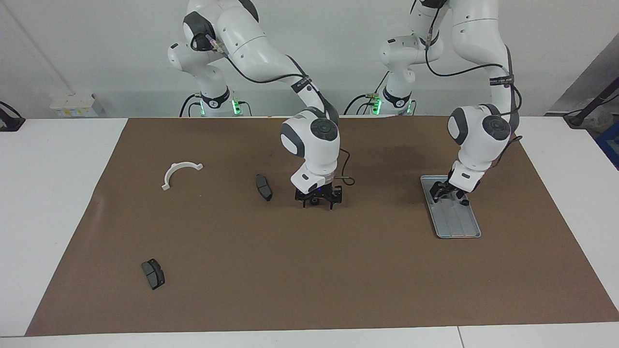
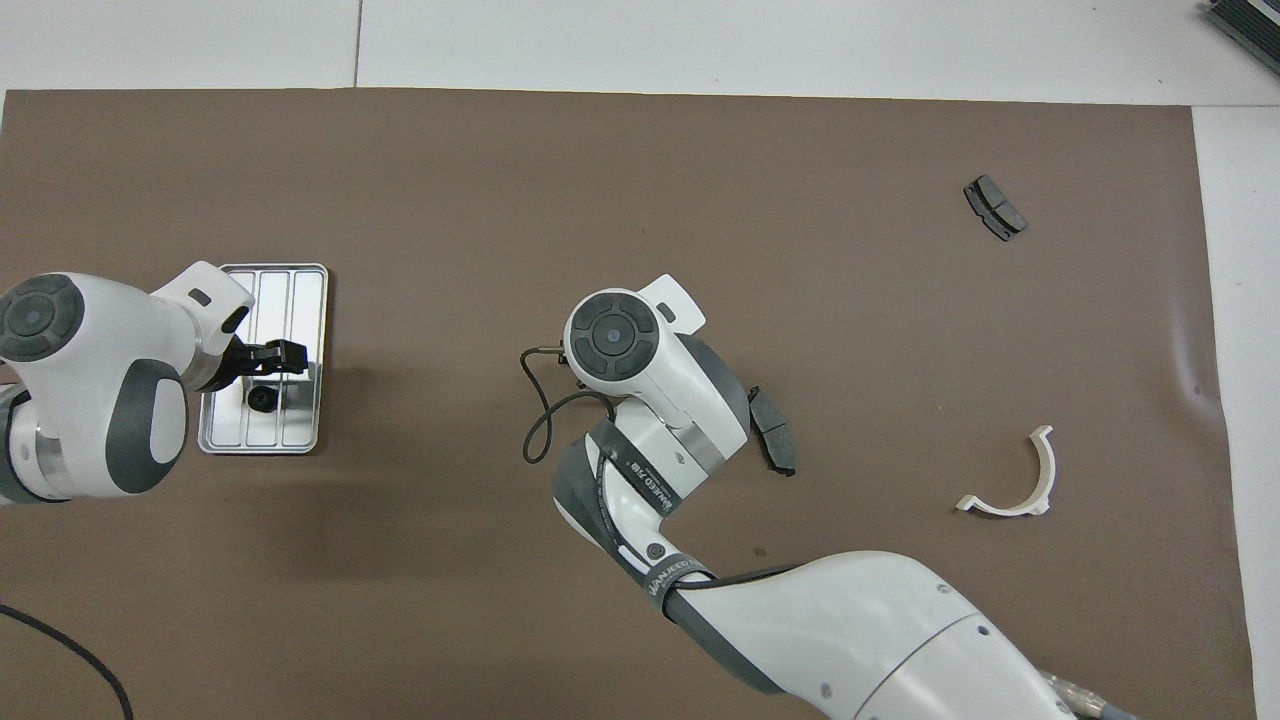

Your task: Place bearing gear from tray to pile

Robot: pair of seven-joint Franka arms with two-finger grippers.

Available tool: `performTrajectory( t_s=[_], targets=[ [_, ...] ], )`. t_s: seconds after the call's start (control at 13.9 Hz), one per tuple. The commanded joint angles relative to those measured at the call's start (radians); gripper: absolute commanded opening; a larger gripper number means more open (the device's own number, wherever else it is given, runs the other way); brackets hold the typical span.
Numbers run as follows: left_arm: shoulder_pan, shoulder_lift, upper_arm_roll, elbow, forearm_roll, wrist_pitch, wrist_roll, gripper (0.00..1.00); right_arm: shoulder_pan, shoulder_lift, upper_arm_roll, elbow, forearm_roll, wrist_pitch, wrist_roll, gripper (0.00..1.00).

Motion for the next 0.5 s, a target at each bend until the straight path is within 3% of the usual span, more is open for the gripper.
performTrajectory(
  t_s=[0.0, 0.22, 0.43],
  targets=[
    [0.017, -0.042, -0.008, -0.047, 0.019, 0.014, 0.012, 0.83, -0.004, -0.053, 0.013, -0.062, -0.010, -0.003, -0.005, 0.87],
    [0.034, -0.050, -0.008, -0.064, 0.019, 0.009, 0.014, 0.76, -0.004, -0.061, 0.013, -0.067, -0.010, -0.020, -0.006, 0.70],
    [0.034, -0.058, -0.010, -0.076, 0.019, -0.002, 0.014, 0.69, -0.005, -0.077, 0.013, -0.078, -0.010, -0.020, -0.009, 0.38]
  ],
)
